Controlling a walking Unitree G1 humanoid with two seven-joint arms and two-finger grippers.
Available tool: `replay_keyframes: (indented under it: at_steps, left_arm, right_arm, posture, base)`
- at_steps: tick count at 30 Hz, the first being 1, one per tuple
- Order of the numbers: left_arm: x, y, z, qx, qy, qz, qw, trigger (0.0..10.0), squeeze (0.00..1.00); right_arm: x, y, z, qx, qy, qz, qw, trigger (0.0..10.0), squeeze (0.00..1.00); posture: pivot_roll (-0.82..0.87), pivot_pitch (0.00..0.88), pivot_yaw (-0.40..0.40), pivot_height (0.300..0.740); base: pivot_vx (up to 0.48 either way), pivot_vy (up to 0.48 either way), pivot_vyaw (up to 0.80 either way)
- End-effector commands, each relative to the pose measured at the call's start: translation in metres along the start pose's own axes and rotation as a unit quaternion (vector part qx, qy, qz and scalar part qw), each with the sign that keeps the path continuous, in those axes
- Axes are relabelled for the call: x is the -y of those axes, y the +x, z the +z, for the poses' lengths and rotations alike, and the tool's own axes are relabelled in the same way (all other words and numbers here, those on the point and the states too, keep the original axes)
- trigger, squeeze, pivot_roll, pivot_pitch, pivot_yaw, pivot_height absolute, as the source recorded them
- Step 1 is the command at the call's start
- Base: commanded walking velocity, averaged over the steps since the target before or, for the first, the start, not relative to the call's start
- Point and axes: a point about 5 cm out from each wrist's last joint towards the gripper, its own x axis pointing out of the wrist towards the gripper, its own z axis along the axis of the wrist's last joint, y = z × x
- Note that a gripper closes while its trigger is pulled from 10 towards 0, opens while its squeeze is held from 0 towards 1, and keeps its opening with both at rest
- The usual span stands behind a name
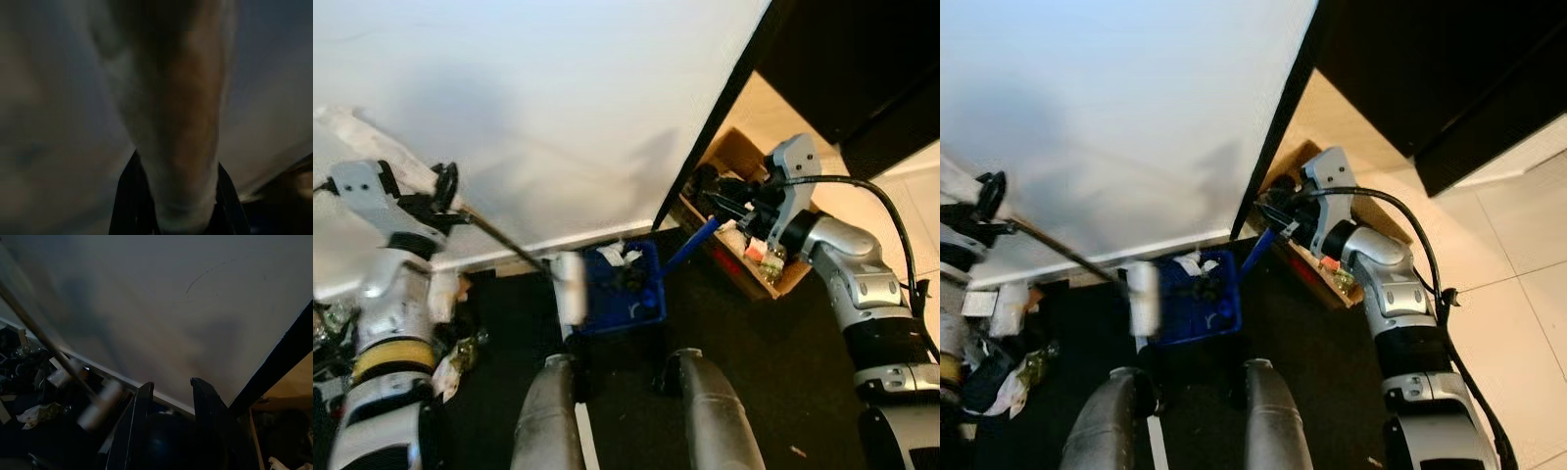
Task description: Sweep floor
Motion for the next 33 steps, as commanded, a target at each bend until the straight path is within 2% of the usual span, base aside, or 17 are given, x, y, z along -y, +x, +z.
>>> replay_keyframes:
  at_steps: [1, 7, 8, 10, 12, 13, 15, 16, 17, 20, 21, 23, 29, 30, 31, 32, 33]
  left_arm:
    - [-0.012, -0.009, -0.004, -0.008, 0.022, 0.032, 0.999, 10.0, 0.00]
    - [-0.013, -0.009, -0.013, -0.018, 0.021, 0.058, 0.998, 10.0, 0.00]
    - [-0.005, -0.006, -0.024, -0.037, 0.020, 0.062, 0.997, 10.0, 0.00]
    - [-0.002, -0.004, -0.027, -0.044, 0.019, 0.063, 0.997, 10.0, 0.00]
    - [0.020, 0.006, -0.047, -0.075, -0.010, 0.085, 0.994, 10.0, 0.00]
    - [0.020, 0.006, -0.047, -0.075, -0.010, 0.085, 0.994, 10.0, 0.00]
    - [0.031, 0.012, -0.053, -0.080, -0.049, 0.098, 0.991, 10.0, 0.00]
    - [0.031, 0.012, -0.053, -0.080, -0.049, 0.098, 0.991, 10.0, 0.00]
    - [0.039, 0.017, -0.055, -0.077, -0.089, 0.098, 0.988, 10.0, 0.00]
    - [0.072, 0.034, -0.057, -0.063, -0.181, 0.052, 0.980, 10.0, 0.00]
    - [0.078, 0.037, -0.056, -0.059, -0.196, 0.040, 0.978, 10.0, 0.00]
    - [0.096, 0.047, -0.050, -0.032, -0.253, 0.005, 0.967, 10.0, 0.00]
    - [0.102, 0.054, -0.039, -0.005, -0.270, -0.024, 0.962, 10.0, 0.00]
    - [0.098, 0.055, -0.035, 0.002, -0.262, -0.029, 0.965, 10.0, 0.00]
    - [0.087, 0.053, -0.030, 0.008, -0.237, -0.026, 0.971, 10.0, 0.00]
    - [0.087, 0.053, -0.030, 0.008, -0.237, -0.026, 0.971, 10.0, 0.00]
    - [0.073, 0.051, -0.025, 0.011, -0.202, -0.018, 0.979, 10.0, 0.00]
  right_arm:
    - [-0.017, 0.001, -0.032, -0.041, 0.067, 0.037, 0.996, 10.0, 0.00]
    - [-0.017, 0.003, -0.031, -0.040, 0.068, 0.040, 0.996, 10.0, 0.00]
    - [-0.017, 0.004, -0.030, -0.041, 0.066, 0.043, 0.996, 10.0, 0.00]
    - [-0.017, 0.004, -0.029, -0.041, 0.066, 0.044, 0.996, 10.0, 0.00]
    - [-0.018, 0.004, -0.027, -0.039, 0.065, 0.047, 0.996, 10.0, 0.00]
    - [-0.018, 0.004, -0.027, -0.039, 0.065, 0.047, 0.996, 10.0, 0.00]
    - [-0.018, 0.004, -0.025, -0.038, 0.065, 0.048, 0.996, 10.0, 0.00]
    - [-0.018, 0.004, -0.025, -0.038, 0.065, 0.048, 0.996, 10.0, 0.00]
    - [-0.018, 0.003, -0.025, -0.039, 0.064, 0.048, 0.996, 10.0, 0.00]
    - [-0.017, 0.001, -0.025, -0.039, 0.064, 0.048, 0.996, 10.0, 0.00]
    - [-0.017, 0.001, -0.025, -0.039, 0.064, 0.047, 0.996, 10.0, 0.00]
    - [-0.016, 0.000, -0.026, -0.038, 0.066, 0.043, 0.996, 10.0, 0.00]
    - [-0.017, 0.001, -0.027, -0.037, 0.069, 0.042, 0.996, 10.0, 0.00]
    - [-0.018, 0.002, -0.027, -0.037, 0.070, 0.042, 0.996, 10.0, 0.00]
    - [-0.018, 0.003, -0.027, -0.036, 0.071, 0.042, 0.996, 10.0, 0.00]
    - [-0.018, 0.003, -0.027, -0.036, 0.071, 0.042, 0.996, 10.0, 0.00]
    - [-0.019, 0.004, -0.027, -0.035, 0.071, 0.042, 0.996, 10.0, 0.00]
  posture:
    - [-0.07, 0.476, -0.112, 0.740]
    - [-0.07, 0.485, -0.122, 0.740]
    - [-0.09, 0.495, -0.131, 0.740]
    - [-0.09, 0.495, -0.131, 0.740]
    - [-0.13, 0.511, -0.144, 0.740]
    - [-0.13, 0.511, -0.144, 0.740]
    - [-0.13, 0.515, -0.145, 0.740]
    - [-0.13, 0.515, -0.145, 0.740]
    - [-0.14, 0.516, -0.145, 0.740]
    - [-0.15, 0.517, -0.141, 0.740]
    - [-0.15, 0.517, -0.141, 0.740]
    - [-0.14, 0.516, -0.135, 0.740]
    - [-0.11, 0.510, -0.128, 0.740]
    - [-0.11, 0.510, -0.128, 0.740]
    - [-0.10, 0.506, -0.125, 0.740]
    - [-0.10, 0.506, -0.125, 0.740]
    - [-0.09, 0.504, -0.122, 0.740]
  base:
    - [0.000, 0.000, 0.00]
    - [0.000, 0.000, 0.00]
    - [0.000, 0.000, 0.00]
    - [0.000, 0.000, 0.00]
    - [0.000, 0.000, 0.00]
    - [0.000, 0.000, 0.00]
    - [0.000, 0.000, 0.00]
    - [0.000, 0.000, 0.00]
    - [0.000, 0.000, 0.00]
    - [0.000, 0.000, 0.00]
    - [0.000, 0.000, 0.00]
    - [0.000, 0.000, 0.00]
    - [0.000, 0.000, 0.00]
    - [0.000, 0.000, 0.00]
    - [0.000, 0.000, 0.00]
    - [0.000, 0.000, 0.00]
    - [0.000, 0.000, 0.00]
